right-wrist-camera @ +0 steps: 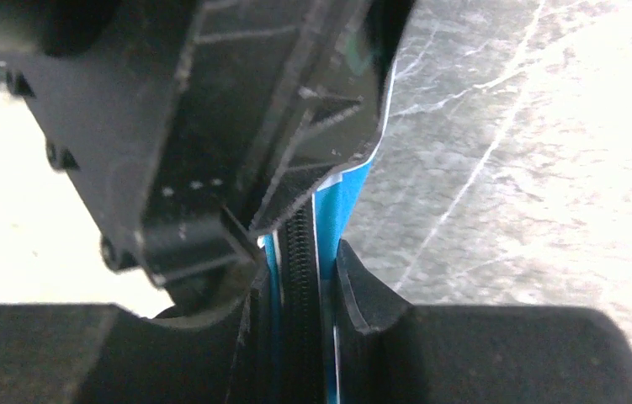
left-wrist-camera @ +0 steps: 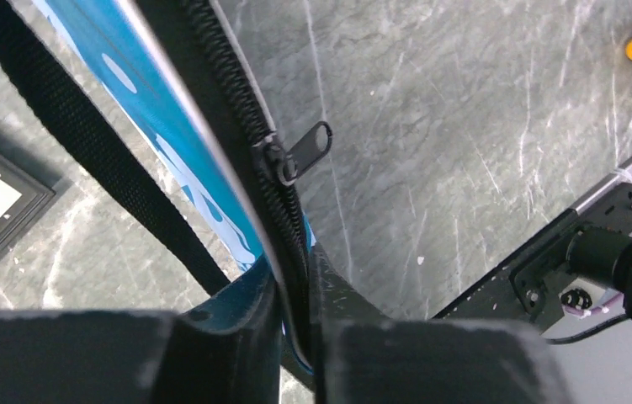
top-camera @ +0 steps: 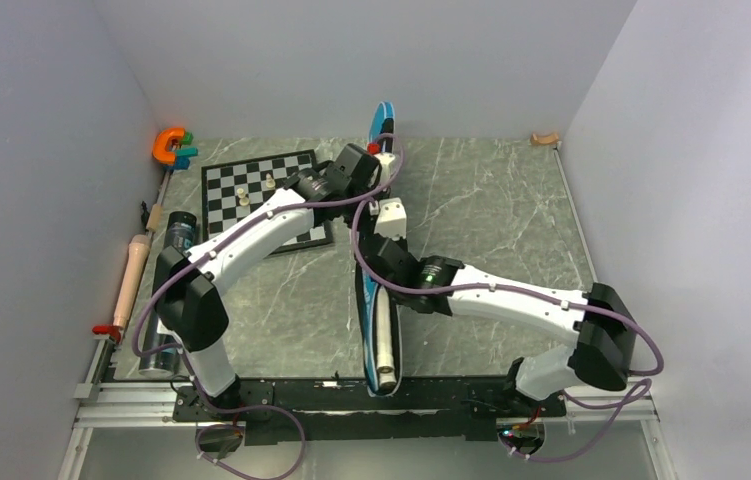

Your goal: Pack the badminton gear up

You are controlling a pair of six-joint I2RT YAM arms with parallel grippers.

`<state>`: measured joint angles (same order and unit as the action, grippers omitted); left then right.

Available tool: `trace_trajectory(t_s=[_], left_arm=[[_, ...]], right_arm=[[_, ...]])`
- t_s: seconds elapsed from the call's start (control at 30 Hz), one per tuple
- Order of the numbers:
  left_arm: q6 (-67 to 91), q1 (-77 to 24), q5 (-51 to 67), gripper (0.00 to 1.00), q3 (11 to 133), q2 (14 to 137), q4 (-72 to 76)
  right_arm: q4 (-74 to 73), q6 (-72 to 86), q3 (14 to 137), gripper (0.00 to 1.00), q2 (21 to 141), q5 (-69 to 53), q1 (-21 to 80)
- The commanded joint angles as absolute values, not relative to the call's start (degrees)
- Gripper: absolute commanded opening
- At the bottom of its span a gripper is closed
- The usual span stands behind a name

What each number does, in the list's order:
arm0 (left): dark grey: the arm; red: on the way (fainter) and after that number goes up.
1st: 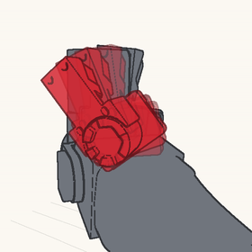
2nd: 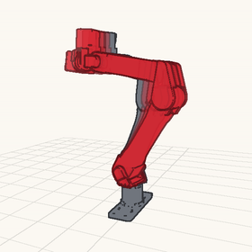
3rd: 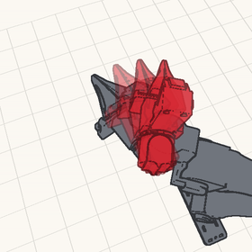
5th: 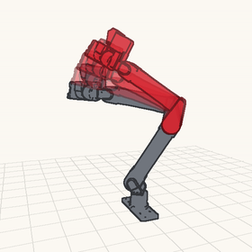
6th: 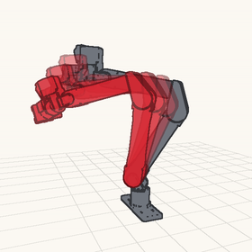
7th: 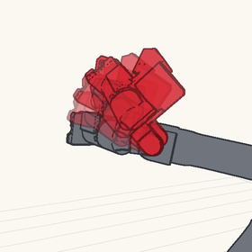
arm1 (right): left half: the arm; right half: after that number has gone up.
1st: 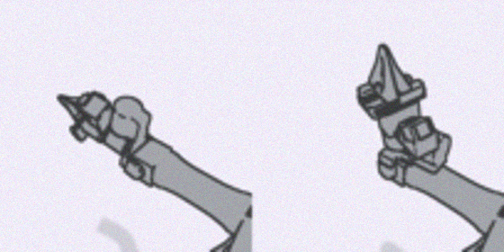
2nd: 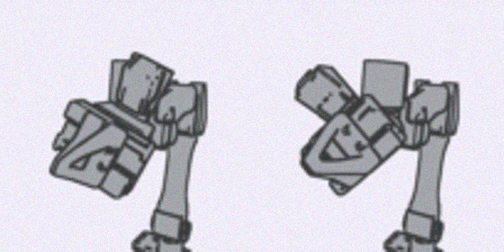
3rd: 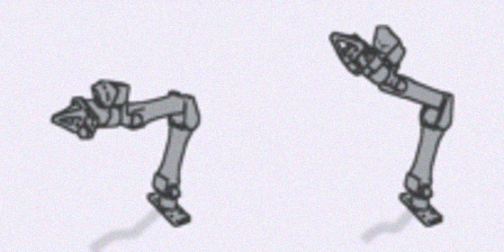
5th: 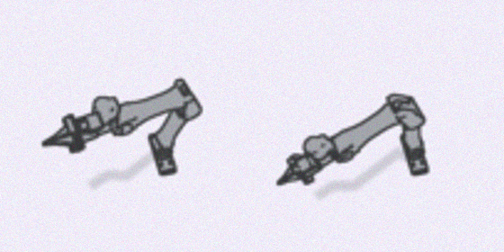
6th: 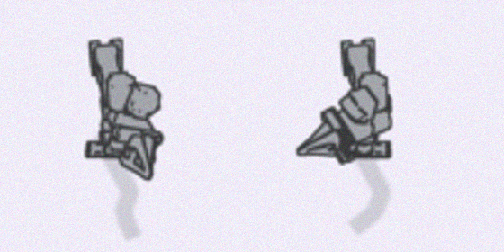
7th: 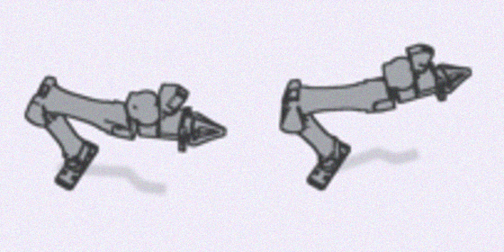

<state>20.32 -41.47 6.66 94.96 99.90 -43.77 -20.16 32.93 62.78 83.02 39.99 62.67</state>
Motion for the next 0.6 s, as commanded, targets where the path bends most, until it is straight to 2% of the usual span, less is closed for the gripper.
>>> trace_trajectory(t_s=[0.0,0.07,0.1,0.17,0.23,0.37,0.57], left_arm=[[17.14,-40.65,9.41,0.28,97.30,96.67,-40.13],[15.10,-39.68,11.60,0.53,98.36,96.49,-40.39],[13.97,-39.15,12.85,0.63,98.96,96.30,-40.67],[11.54,-37.76,15.30,0.78,100.23,95.34,-41.81],[8.95,-35.74,18.41,0.88,100.87,93.98,-42.77],[2.64,-31.16,24.22,0.98,102.35,91.01,-46.94],[-12.51,-28.38,28.94,0.98,100.62,83.47,-50.31]], right_arm=[[-23.19,26.91,63.37,0.00,76.37,40.67,62.72],[-25.51,25.14,63.99,0.00,75.04,39.98,62.75],[-26.72,24.28,64.38,0.00,74.24,39.72,62.78],[-28.80,22.46,65.10,0.00,72.54,38.79,62.84],[-30.44,20.05,65.21,0.00,70.81,37.71,62.95],[-27.20,12.43,61.27,0.00,64.38,34.43,63.76],[-22.35,4.95,56.07,0.00,55.98,32.61,64.36]])
